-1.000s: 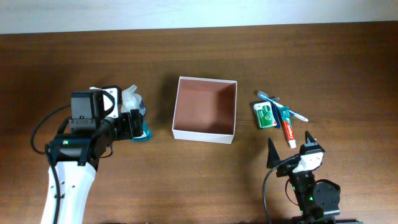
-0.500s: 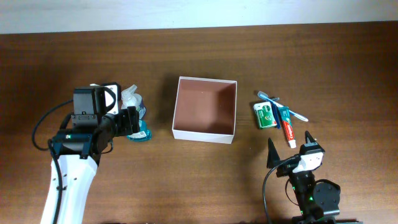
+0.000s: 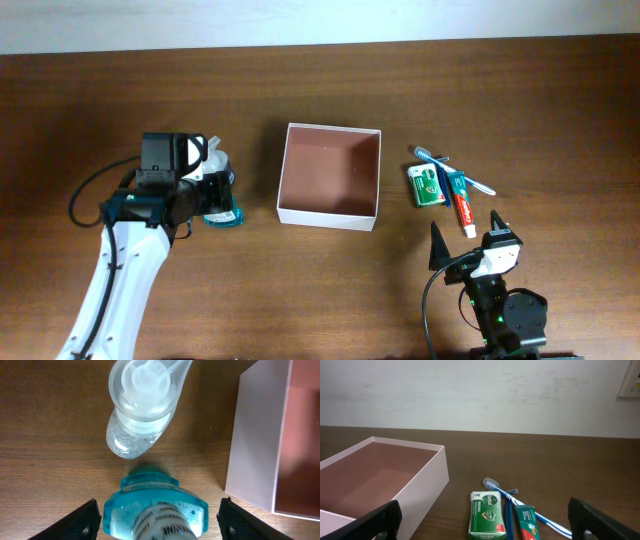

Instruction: Pack container

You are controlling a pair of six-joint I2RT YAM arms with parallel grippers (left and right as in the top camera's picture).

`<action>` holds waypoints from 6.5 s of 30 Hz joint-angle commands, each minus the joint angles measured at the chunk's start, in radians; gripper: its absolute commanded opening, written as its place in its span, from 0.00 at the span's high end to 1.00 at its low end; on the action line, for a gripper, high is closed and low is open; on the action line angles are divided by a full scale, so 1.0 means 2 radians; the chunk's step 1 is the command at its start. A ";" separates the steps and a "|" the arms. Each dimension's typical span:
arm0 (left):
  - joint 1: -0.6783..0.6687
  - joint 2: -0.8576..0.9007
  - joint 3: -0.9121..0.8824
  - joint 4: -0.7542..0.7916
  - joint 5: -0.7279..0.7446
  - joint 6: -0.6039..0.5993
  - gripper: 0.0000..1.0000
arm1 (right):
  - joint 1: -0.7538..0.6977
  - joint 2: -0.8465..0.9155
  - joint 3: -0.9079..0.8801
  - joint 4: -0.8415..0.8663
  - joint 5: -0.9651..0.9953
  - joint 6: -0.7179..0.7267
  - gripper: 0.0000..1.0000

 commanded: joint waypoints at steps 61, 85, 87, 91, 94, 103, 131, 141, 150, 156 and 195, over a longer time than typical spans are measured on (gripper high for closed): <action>-0.173 -0.098 0.072 0.141 0.032 -0.013 0.87 | -0.004 -0.004 -0.002 -0.002 -0.001 0.000 0.01; -0.262 0.087 0.147 0.103 -0.138 -0.043 0.88 | -0.004 -0.004 -0.002 -0.002 -0.001 0.000 0.01; -0.262 0.087 0.147 0.107 -0.138 -0.042 0.88 | -0.004 -0.004 -0.002 -0.002 -0.001 0.000 0.01; -0.262 0.087 0.147 0.132 -0.138 -0.010 0.88 | -0.004 -0.004 -0.002 -0.002 -0.001 0.000 0.01; -0.262 0.087 0.147 0.163 -0.137 0.041 0.92 | -0.004 -0.004 -0.002 -0.002 -0.001 0.000 0.01; -0.262 0.095 0.146 0.242 -0.113 0.170 0.91 | -0.004 -0.004 -0.002 -0.002 -0.001 0.000 0.01; -0.112 0.215 0.146 0.262 0.284 0.381 0.89 | -0.004 -0.004 -0.002 -0.002 -0.001 0.000 0.01; -0.099 0.227 0.146 0.270 0.282 0.437 0.72 | -0.004 -0.004 -0.002 -0.002 -0.001 0.000 0.01; -0.084 0.227 0.146 0.270 0.311 0.444 0.71 | -0.004 -0.004 -0.002 -0.002 -0.001 0.000 0.01; -0.084 0.229 0.146 0.268 0.310 0.444 0.69 | -0.004 -0.004 -0.002 -0.002 -0.001 0.000 0.01; -0.085 0.149 0.189 0.275 0.267 0.220 0.53 | -0.004 -0.004 -0.002 -0.002 -0.001 0.000 0.02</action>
